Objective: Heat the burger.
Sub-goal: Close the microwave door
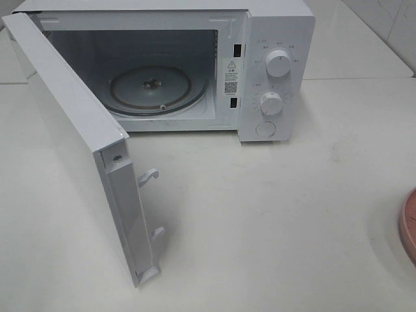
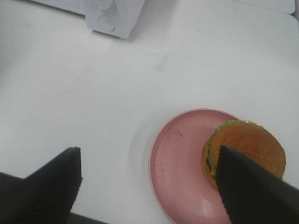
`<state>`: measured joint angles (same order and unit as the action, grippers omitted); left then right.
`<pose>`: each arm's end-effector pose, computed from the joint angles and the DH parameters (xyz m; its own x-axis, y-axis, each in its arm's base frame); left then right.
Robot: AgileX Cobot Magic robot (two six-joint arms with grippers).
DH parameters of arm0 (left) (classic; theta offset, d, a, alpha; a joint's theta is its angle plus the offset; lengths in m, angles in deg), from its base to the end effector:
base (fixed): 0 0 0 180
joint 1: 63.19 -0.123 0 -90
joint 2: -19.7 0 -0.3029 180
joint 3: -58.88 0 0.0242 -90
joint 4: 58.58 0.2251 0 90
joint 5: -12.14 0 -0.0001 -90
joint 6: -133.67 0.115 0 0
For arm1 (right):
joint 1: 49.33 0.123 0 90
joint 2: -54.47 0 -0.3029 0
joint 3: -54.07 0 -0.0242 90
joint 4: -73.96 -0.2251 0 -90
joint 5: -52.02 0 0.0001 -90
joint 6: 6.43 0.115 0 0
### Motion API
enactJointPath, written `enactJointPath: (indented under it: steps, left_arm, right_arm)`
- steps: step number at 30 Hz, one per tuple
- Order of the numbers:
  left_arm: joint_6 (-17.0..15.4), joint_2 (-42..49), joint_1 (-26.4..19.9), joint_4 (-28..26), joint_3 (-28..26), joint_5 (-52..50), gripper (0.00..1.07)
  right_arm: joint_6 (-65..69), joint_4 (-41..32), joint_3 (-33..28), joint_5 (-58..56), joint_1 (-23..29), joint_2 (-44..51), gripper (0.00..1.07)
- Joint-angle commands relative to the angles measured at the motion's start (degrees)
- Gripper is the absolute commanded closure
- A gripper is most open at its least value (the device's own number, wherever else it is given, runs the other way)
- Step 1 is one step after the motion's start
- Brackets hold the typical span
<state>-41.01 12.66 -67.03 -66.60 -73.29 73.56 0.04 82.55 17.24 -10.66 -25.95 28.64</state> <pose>-0.0269 -0.0159 0.2592 -0.4370 -0.0039 -0.8995 0.0545 0.9980 -0.0308 0.0147 -0.0103 0.3143 -0.5398 -0.1862 -0.8209 -0.2703 0.9619 -0.0404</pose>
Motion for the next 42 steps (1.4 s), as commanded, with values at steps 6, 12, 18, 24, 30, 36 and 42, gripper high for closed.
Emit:
enactJointPath:
  steps: [6, 12, 18, 24, 30, 36, 42]
  left_arm:
    - [-0.29, 0.23, -0.11, -0.46, 0.23, 0.17, 0.07]
    - [-0.29, 0.23, -0.11, -0.46, 0.23, 0.17, 0.07]
    - [-0.29, 0.23, -0.11, -0.46, 0.23, 0.17, 0.07]
    - [-0.29, 0.34, -0.11, -0.46, 0.23, 0.17, 0.07]
    - [-0.29, 0.34, -0.11, -0.46, 0.23, 0.17, 0.07]
    - [-0.29, 0.34, -0.11, -0.46, 0.23, 0.17, 0.07]
    - [-0.29, 0.34, -0.11, -0.46, 0.23, 0.17, 0.07]
  right_arm:
    - [-1.38, -2.35, -6.19, 3.55, -7.22, 10.2, 0.31]
    - [-1.38, -2.35, -11.4, 7.05, -12.26, 16.5, 0.31]
    - [-1.78, -2.35, -12.26, 5.67, -14.04, 20.57, 0.31]
    - [-2.18, -2.69, -12.26, 5.67, -13.98, 20.57, 0.31]
    - [-2.18, -2.69, -12.26, 5.67, -13.98, 20.57, 0.31]
    - [-2.18, -2.69, -12.26, 5.67, -13.98, 20.57, 0.31]
    - [-2.18, -2.69, -12.26, 5.67, -13.98, 20.57, 0.31]
